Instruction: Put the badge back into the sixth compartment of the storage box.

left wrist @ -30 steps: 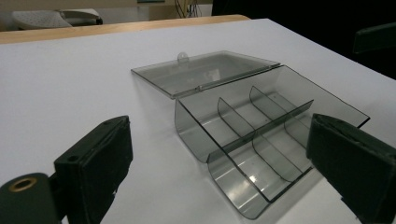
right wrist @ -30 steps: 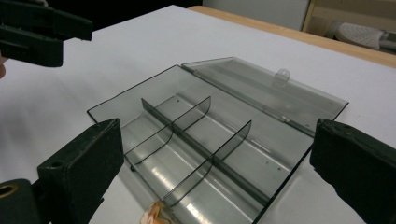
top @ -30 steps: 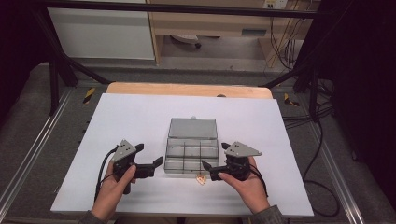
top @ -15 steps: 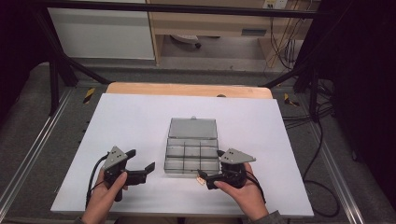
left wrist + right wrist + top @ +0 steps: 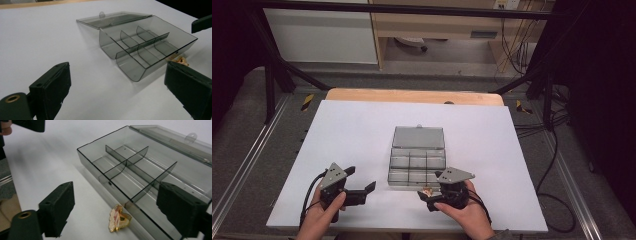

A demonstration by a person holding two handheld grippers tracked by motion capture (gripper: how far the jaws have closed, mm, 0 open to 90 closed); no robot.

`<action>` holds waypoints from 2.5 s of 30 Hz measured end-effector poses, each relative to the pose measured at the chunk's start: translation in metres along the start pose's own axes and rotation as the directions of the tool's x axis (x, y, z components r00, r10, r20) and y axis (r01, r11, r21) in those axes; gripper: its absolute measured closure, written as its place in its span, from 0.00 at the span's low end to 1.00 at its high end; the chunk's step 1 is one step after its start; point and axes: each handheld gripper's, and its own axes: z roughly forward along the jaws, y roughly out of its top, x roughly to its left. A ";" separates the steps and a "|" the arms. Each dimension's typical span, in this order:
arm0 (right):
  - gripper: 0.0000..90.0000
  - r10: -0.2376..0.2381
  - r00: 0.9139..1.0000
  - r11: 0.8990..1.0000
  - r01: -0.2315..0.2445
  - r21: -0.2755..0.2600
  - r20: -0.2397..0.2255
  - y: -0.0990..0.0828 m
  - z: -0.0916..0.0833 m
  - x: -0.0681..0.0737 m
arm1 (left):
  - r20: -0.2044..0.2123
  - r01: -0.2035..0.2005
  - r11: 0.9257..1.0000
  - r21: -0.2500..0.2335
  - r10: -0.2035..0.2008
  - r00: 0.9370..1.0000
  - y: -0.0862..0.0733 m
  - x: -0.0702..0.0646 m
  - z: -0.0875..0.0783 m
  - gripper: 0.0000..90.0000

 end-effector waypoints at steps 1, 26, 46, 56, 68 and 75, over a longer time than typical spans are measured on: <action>0.20 -0.005 1.000 1.000 0.005 0.005 -0.005 0.000 0.001 0.002 | -0.003 0.003 1.000 -0.001 -0.003 1.000 0.000 0.001 0.000 0.08; 0.39 0.012 1.000 0.984 -0.009 0.179 -0.013 -0.023 0.011 0.005 | 0.013 0.000 1.000 0.011 0.000 1.000 -0.001 0.000 0.002 0.09; 0.64 0.024 1.000 0.980 -0.021 0.198 -0.016 -0.026 0.022 -0.003 | 0.019 -0.007 1.000 0.013 0.007 1.000 -0.001 -0.001 0.003 0.09; 0.68 0.004 0.998 0.981 0.007 0.193 -0.061 -0.022 0.031 0.003 | 0.019 -0.005 1.000 0.013 0.004 1.000 -0.001 -0.001 0.004 0.09; 0.67 -0.077 0.995 0.979 0.089 0.185 -0.071 -0.015 0.045 0.011 | 0.022 -0.008 1.000 0.020 0.008 1.000 -0.001 -0.001 0.005 0.09; 0.77 -0.106 0.992 0.980 0.116 0.165 -0.065 -0.014 0.044 0.013 | 0.022 -0.006 1.000 0.020 0.005 1.000 -0.001 -0.001 0.005 0.09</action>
